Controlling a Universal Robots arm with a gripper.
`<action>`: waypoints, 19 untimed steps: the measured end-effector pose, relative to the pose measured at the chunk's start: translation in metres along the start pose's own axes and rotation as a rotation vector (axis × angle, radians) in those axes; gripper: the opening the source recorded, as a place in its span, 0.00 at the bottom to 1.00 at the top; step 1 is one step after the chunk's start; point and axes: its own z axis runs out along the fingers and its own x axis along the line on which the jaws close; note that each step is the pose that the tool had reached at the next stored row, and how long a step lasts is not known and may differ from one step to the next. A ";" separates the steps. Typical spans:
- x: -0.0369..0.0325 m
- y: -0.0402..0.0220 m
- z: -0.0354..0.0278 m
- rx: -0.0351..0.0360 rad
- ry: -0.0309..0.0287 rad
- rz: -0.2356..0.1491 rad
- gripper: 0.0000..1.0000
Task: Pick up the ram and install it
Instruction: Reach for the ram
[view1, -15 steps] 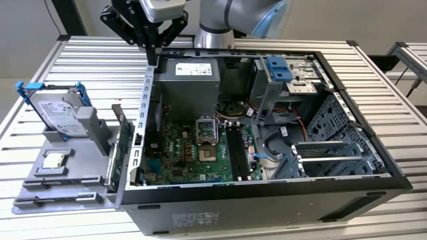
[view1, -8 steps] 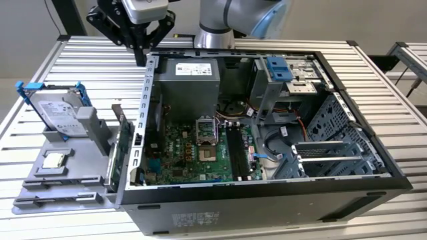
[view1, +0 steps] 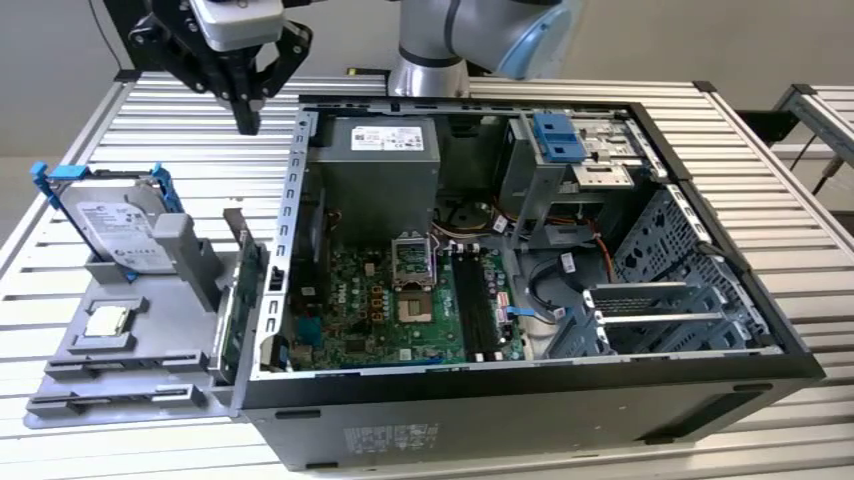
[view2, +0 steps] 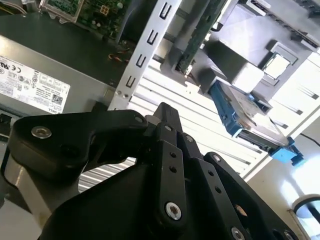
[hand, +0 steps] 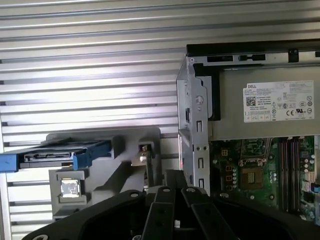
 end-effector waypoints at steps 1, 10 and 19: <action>0.0047 -0.0003 0.0002 0.0001 0.0000 0.000 0.00; 0.0454 -0.0033 0.0021 0.0007 0.0001 0.000 0.00; 0.0848 -0.0062 0.0042 0.0008 0.0000 0.000 0.00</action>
